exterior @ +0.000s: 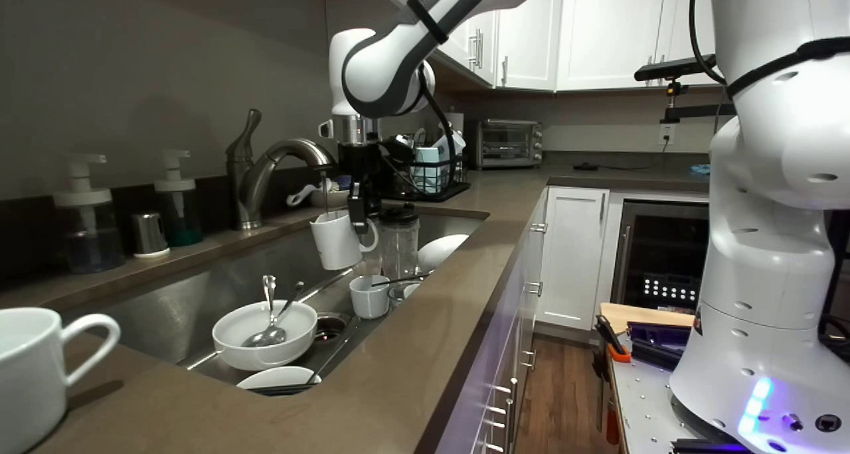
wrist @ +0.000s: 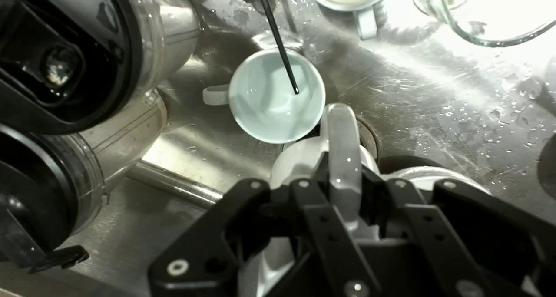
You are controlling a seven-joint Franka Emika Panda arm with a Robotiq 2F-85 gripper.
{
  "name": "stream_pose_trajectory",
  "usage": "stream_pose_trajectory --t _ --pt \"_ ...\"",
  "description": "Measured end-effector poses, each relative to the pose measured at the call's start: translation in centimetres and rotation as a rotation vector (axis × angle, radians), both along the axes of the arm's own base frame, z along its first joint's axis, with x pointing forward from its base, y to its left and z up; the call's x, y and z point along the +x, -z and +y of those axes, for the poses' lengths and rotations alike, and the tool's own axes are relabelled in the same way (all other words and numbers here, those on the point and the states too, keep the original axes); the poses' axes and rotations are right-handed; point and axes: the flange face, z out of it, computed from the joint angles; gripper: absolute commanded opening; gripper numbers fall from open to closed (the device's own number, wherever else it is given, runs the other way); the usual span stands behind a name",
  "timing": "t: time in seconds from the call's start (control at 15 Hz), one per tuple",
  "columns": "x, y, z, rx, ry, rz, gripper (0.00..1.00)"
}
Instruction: Take the white mug on the right side of the counter, put some water in it and place it next to the white mug on the left
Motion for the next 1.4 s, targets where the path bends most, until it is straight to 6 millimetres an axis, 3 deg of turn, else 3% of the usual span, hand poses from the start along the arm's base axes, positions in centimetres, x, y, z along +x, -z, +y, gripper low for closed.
stream_pose_trajectory --t 1.0,1.07,1.13,1.4 --pt "-0.01 0.01 0.00 0.000 0.000 0.000 0.10" --pt "-0.01 0.01 0.00 0.000 0.000 0.000 0.04" --pt "-0.01 0.02 0.00 0.000 0.000 0.000 0.10" --pt "-0.04 0.79 0.00 0.000 0.000 0.015 0.10"
